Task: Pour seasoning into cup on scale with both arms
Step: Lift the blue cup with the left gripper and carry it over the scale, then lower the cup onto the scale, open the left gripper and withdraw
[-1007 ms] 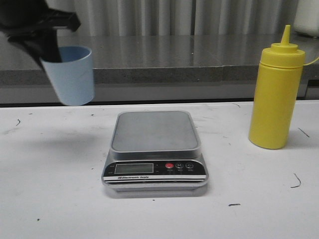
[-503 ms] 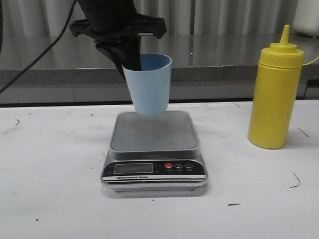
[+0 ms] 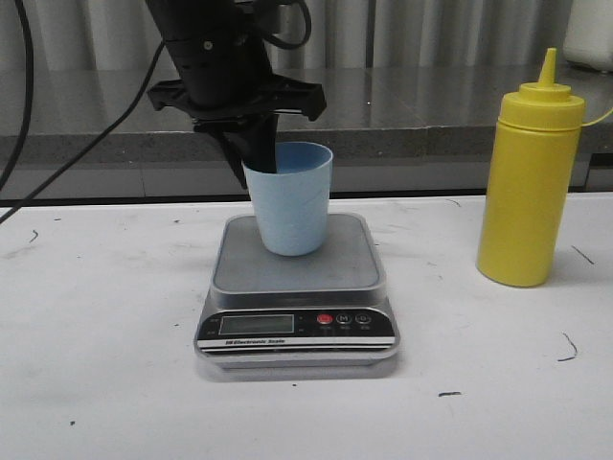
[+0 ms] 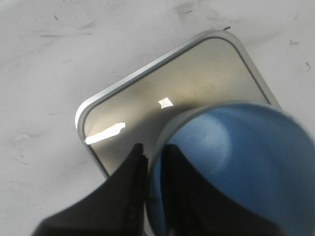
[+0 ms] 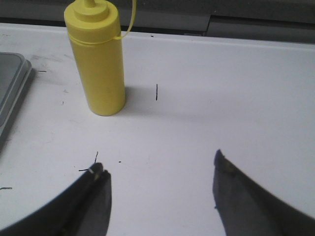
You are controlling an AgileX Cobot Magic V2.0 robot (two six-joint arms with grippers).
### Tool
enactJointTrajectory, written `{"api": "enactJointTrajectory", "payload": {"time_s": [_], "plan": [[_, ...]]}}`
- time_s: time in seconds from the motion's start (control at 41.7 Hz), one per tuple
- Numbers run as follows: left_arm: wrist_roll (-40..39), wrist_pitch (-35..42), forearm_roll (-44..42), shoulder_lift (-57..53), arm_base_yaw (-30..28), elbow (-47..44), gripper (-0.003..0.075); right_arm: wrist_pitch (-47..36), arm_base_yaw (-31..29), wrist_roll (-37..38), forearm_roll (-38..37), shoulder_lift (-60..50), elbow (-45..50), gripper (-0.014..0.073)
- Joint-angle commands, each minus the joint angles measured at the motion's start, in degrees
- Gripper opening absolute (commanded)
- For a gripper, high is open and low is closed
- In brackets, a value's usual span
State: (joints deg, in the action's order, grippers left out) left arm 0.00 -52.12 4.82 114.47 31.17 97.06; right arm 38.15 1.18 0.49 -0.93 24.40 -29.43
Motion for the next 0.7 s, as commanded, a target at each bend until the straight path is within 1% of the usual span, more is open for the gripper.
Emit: {"api": "enactJointTrajectory", "payload": {"time_s": [0.0, 0.072, 0.144, 0.312, 0.432, 0.503, 0.671], "plan": [[-0.3, 0.6, 1.3, -3.0, 0.5, 1.9, 0.0264, -4.1, -0.3, -0.1, -0.6, 0.8, -1.7, 0.0474], [-0.3, -0.1, 1.3, -3.6, 0.5, 1.9, 0.0348, -4.1, -0.3, -0.1, -0.6, 0.8, -1.7, 0.0474], [-0.3, -1.3, 1.3, -4.7, 0.5, 1.9, 0.0378, -4.1, -0.3, -0.1, -0.6, 0.8, -1.7, 0.0474], [-0.3, -4.8, 1.3, -10.1, 0.5, 0.6, 0.0376, -4.1, -0.3, -0.1, -0.6, 0.8, -1.7, 0.0474], [-0.3, -1.4, 1.3, -17.5, 0.5, -4.8, 0.0376, -4.1, -0.3, -0.1, -0.6, 0.8, -1.7, 0.0474], [-0.3, 1.1, 0.0, -22.9, 0.5, -8.9, 0.0376, -4.1, -0.3, -0.1, -0.6, 0.8, -1.7, 0.0474], [-1.8, 4.1, -2.9, -33.6, 0.5, -18.6, 0.0376, -4.1, -0.3, -0.1, -0.6, 0.8, -1.7, 0.0474]]}}
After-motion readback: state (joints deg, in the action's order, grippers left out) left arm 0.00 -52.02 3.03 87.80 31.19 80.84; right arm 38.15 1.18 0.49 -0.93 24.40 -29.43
